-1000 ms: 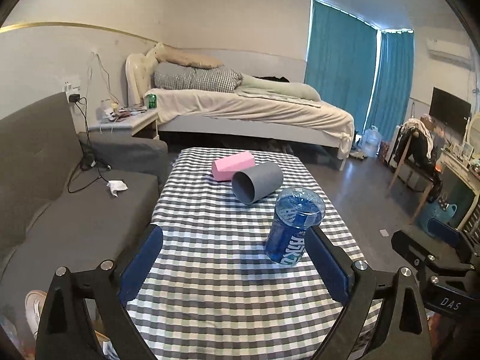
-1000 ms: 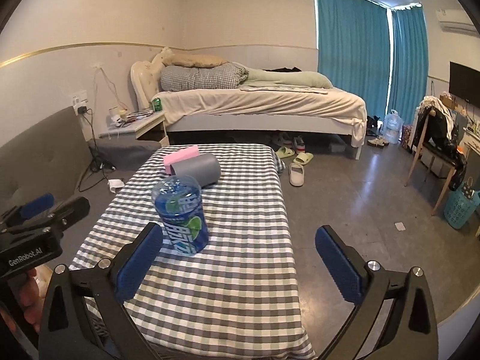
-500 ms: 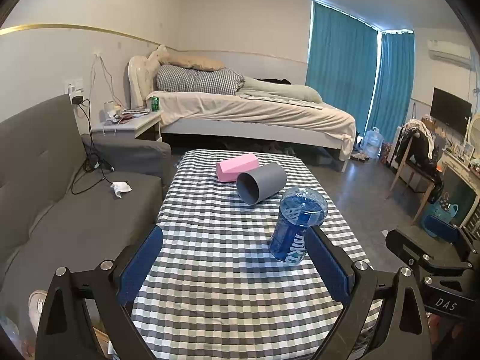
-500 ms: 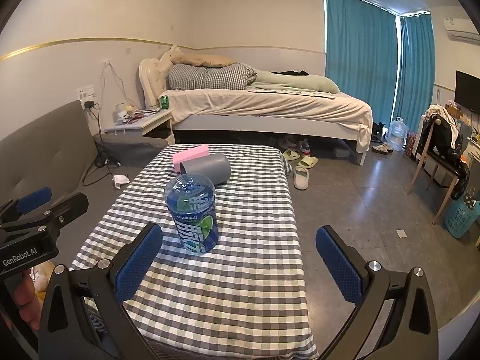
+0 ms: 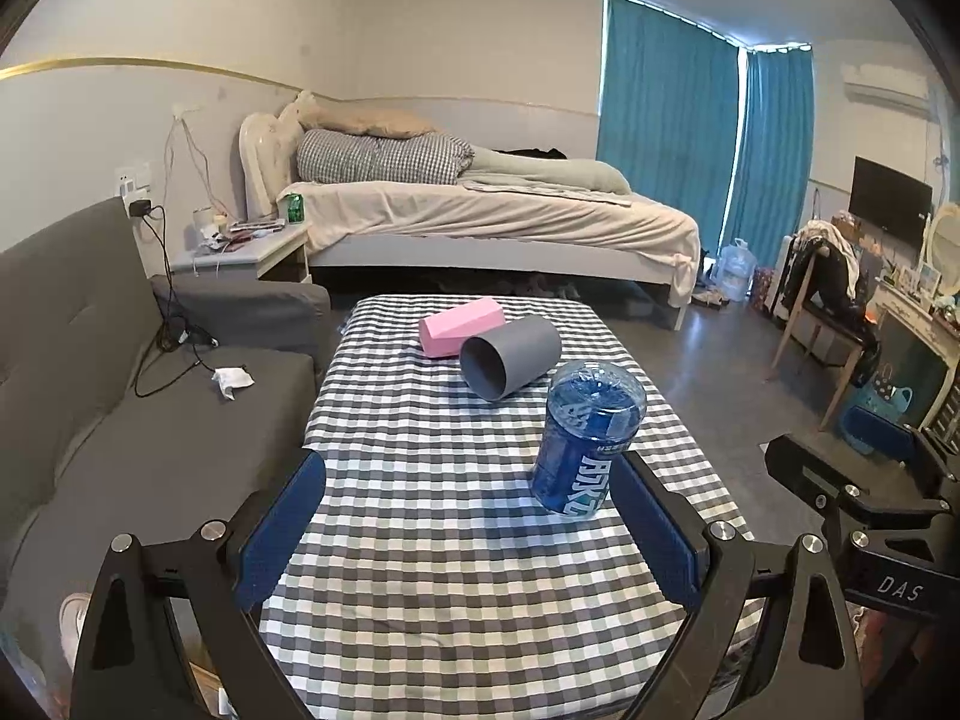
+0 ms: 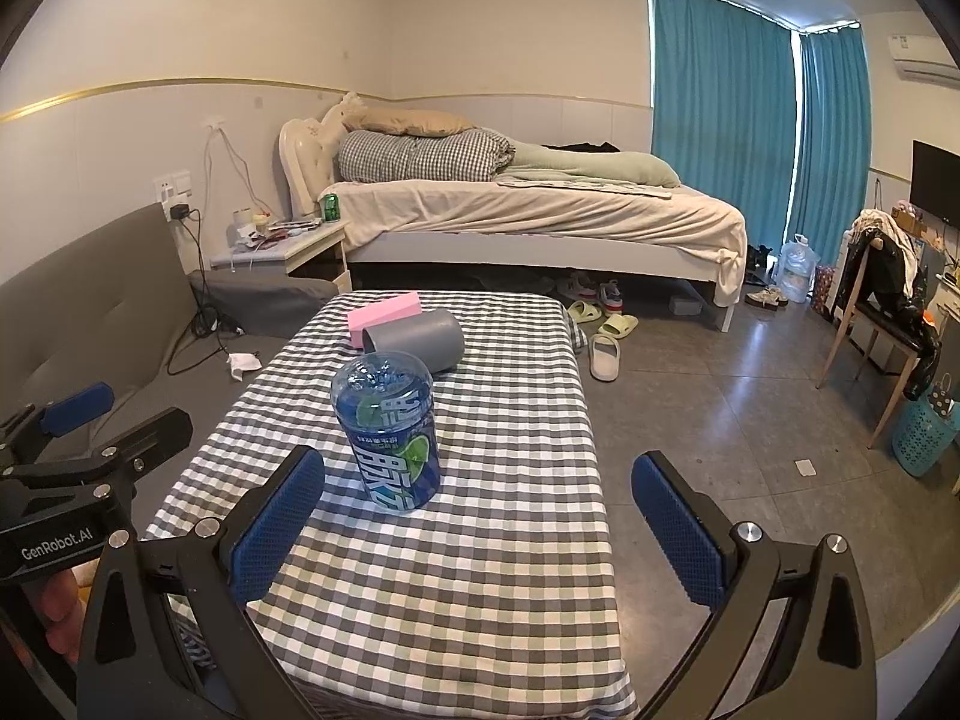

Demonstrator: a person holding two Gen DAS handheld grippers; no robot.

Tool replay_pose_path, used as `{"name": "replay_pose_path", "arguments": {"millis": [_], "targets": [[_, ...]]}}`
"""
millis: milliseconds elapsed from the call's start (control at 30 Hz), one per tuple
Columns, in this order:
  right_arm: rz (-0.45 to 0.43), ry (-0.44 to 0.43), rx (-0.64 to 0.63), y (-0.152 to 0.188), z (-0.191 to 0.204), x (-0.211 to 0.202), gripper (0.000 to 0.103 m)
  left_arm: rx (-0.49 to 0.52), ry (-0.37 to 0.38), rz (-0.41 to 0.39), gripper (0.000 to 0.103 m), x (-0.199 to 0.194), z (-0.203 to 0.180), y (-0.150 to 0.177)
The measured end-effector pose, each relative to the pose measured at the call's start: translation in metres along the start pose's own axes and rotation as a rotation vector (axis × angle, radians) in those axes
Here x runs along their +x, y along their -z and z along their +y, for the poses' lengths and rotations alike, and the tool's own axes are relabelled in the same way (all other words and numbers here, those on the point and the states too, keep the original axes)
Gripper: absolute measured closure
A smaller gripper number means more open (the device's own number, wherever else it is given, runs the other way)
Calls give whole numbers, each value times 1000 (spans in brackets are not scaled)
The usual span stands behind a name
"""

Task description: Flip cup upside down

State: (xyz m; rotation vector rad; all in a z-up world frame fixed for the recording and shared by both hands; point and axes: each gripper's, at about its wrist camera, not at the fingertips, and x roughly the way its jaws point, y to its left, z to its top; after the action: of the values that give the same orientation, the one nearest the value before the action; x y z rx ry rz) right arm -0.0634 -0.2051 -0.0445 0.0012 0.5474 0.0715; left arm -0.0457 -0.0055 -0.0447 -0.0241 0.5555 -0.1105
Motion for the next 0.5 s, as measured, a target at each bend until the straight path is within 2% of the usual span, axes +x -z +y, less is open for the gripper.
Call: {"name": "replay_pose_path", "arguments": {"millis": [500], "targets": [[12, -1, -1, 0, 2, 3, 0, 1, -21, -8, 5, -1, 0, -1]]}}
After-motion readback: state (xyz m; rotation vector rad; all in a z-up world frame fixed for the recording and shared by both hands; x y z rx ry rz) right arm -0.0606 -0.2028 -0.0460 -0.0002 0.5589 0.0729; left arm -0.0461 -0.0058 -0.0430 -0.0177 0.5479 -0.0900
